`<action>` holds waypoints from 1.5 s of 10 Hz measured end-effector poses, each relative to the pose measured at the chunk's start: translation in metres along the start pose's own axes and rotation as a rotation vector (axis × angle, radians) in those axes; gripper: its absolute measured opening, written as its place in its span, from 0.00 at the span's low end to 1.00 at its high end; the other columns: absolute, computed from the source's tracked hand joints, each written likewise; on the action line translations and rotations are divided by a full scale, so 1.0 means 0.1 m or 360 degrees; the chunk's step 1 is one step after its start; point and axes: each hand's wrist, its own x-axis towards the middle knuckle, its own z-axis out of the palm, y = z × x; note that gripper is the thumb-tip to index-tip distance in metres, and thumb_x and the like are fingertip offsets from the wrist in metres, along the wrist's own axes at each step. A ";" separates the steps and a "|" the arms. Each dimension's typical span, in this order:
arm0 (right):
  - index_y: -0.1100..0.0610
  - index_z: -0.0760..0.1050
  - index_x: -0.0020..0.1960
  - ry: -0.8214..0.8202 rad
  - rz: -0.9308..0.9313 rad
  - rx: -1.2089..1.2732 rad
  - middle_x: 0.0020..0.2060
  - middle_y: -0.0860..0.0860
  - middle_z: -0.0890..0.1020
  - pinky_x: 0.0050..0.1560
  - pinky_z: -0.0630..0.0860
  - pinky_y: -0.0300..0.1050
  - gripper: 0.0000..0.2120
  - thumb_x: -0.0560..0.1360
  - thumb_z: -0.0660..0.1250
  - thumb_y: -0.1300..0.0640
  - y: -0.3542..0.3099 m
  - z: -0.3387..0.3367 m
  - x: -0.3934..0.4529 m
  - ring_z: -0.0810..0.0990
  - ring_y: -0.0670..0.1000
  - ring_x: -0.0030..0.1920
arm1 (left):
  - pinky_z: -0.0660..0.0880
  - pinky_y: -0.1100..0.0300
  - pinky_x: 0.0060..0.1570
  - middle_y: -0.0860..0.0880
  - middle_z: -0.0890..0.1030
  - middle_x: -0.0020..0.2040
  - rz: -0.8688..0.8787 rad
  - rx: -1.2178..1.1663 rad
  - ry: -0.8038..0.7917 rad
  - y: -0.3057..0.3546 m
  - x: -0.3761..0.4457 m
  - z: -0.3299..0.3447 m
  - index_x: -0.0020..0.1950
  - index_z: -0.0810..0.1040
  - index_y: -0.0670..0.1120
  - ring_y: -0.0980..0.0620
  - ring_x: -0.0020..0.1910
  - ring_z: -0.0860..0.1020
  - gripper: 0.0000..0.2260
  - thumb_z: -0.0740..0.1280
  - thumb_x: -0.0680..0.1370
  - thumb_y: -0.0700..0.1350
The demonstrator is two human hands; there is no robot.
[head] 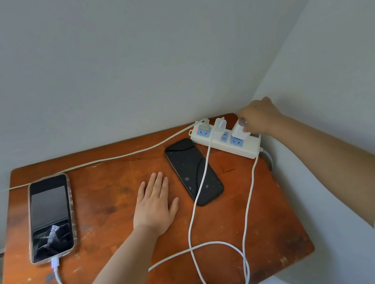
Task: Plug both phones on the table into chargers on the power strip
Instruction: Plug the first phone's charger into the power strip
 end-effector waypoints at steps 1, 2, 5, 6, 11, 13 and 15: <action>0.56 0.78 0.55 0.0118 0.0030 -0.0092 0.51 0.55 0.80 0.57 0.64 0.48 0.11 0.78 0.59 0.59 -0.04 0.08 -0.08 0.73 0.56 0.56 | 0.37 0.54 0.72 0.48 0.45 0.77 0.0004 0.0008 0.0002 0.00 0.00 0.01 0.75 0.44 0.47 0.50 0.76 0.41 0.27 0.46 0.80 0.58; 0.57 0.77 0.56 0.0215 0.0033 -0.0130 0.50 0.55 0.80 0.60 0.64 0.49 0.11 0.78 0.59 0.59 -0.13 0.22 -0.12 0.72 0.56 0.58 | 0.37 0.54 0.73 0.48 0.44 0.77 0.0010 0.0006 -0.0003 0.01 0.00 0.01 0.75 0.43 0.47 0.50 0.75 0.40 0.27 0.46 0.80 0.57; 0.55 0.71 0.64 0.0282 0.0165 0.0035 0.54 0.55 0.78 0.59 0.65 0.50 0.14 0.80 0.55 0.57 -0.12 0.32 -0.19 0.69 0.56 0.61 | 0.37 0.55 0.72 0.48 0.44 0.77 0.0004 0.0000 0.0001 0.00 0.00 0.01 0.75 0.43 0.47 0.50 0.75 0.40 0.27 0.46 0.80 0.57; 0.56 0.69 0.65 0.0267 0.0144 0.0005 0.57 0.55 0.77 0.59 0.65 0.49 0.15 0.79 0.58 0.57 -0.17 0.35 -0.21 0.68 0.55 0.63 | 0.36 0.55 0.72 0.48 0.44 0.77 0.0003 0.0005 -0.0001 0.00 0.01 0.00 0.75 0.43 0.47 0.50 0.75 0.40 0.27 0.46 0.80 0.58; 0.59 0.65 0.68 0.0289 0.0169 0.0077 0.61 0.58 0.75 0.61 0.65 0.49 0.20 0.77 0.62 0.57 -0.23 0.41 -0.31 0.68 0.57 0.64 | 0.34 0.56 0.70 0.48 0.44 0.77 0.0007 -0.0018 0.0014 0.01 -0.01 -0.03 0.75 0.43 0.47 0.51 0.75 0.40 0.27 0.46 0.80 0.57; 0.59 0.68 0.63 0.0267 0.0146 -0.0019 0.57 0.57 0.76 0.60 0.66 0.48 0.18 0.75 0.65 0.57 -0.31 0.37 -0.23 0.70 0.56 0.62 | 0.35 0.56 0.70 0.48 0.44 0.77 0.0002 -0.0016 0.0015 0.01 -0.01 -0.01 0.75 0.43 0.47 0.50 0.75 0.40 0.27 0.46 0.80 0.57; 0.59 0.66 0.66 0.0356 0.0180 0.0103 0.61 0.58 0.75 0.60 0.66 0.49 0.20 0.76 0.64 0.58 -0.22 0.48 -0.31 0.69 0.57 0.64 | 0.34 0.57 0.69 0.49 0.44 0.77 -0.0008 0.0000 0.0032 0.01 -0.01 -0.01 0.75 0.43 0.47 0.51 0.75 0.40 0.27 0.46 0.80 0.58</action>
